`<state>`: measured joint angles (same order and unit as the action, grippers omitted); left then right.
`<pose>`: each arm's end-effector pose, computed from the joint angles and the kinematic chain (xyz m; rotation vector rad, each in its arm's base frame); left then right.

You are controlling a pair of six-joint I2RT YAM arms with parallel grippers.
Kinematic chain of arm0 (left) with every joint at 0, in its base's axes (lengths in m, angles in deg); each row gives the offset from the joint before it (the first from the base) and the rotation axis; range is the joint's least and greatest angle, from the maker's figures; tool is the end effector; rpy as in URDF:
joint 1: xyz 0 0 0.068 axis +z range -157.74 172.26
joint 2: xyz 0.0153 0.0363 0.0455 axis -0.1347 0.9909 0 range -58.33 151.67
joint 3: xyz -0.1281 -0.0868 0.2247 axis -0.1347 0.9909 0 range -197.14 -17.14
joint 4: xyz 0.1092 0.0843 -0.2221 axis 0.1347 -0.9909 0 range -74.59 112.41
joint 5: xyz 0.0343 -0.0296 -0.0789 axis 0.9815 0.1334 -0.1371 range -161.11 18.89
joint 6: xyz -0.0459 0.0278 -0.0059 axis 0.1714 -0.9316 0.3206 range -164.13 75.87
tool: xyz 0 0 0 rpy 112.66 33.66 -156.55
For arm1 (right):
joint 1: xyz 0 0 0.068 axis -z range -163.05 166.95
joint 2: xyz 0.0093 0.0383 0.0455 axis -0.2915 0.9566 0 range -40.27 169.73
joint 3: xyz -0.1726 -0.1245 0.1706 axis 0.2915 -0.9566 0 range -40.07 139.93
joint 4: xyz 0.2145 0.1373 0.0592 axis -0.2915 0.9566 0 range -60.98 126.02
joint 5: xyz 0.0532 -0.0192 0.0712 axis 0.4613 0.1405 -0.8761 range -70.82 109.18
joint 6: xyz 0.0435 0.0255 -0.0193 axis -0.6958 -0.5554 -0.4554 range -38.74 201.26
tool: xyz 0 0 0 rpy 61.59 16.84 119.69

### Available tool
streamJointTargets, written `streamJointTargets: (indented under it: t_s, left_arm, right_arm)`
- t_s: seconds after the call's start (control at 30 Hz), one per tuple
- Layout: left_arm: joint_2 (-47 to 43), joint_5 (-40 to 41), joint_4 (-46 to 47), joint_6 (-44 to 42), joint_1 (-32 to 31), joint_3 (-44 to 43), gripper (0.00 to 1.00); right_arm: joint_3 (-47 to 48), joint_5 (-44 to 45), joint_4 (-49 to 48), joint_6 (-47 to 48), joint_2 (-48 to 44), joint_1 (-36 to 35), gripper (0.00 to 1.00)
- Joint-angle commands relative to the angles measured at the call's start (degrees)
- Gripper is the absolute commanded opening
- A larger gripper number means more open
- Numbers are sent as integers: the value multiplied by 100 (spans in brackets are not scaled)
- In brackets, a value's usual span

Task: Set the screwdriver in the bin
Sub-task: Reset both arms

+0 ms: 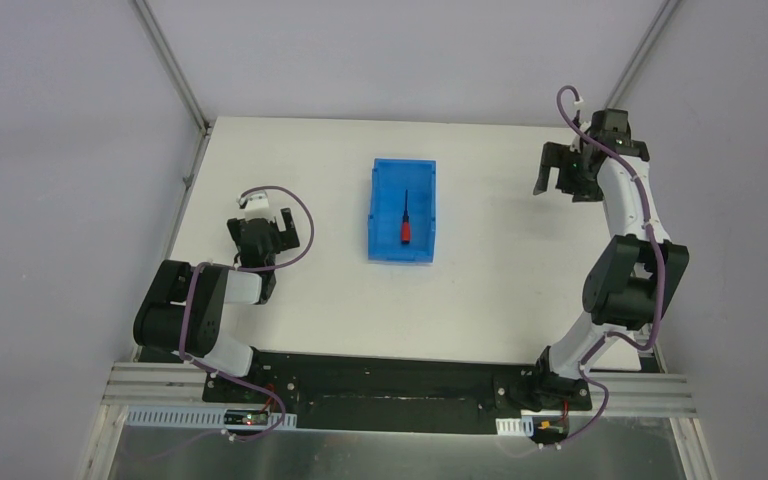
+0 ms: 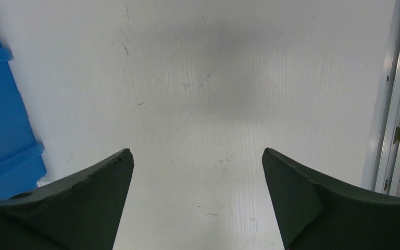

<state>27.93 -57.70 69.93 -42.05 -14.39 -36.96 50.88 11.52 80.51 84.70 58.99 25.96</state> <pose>0.2578 -0.0217 0.1411 -0.0832 1.8916 0.1186 0.3648 -0.0530 0.3035 0.0795 2.6012 0.0968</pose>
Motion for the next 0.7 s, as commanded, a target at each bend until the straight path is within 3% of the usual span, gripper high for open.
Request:
streamJointTargets:
  t_s: [0.0, 0.67]
  left_arm:
    - [-8, 79, 108, 29, 26, -76, 99]
    - [-4, 74, 108, 29, 29, -75, 99]
  right_arm:
    - [-34, -252, -212, 368, -270, 1, 98]
    - [-42, -548, -108, 614, -220, -6, 97]
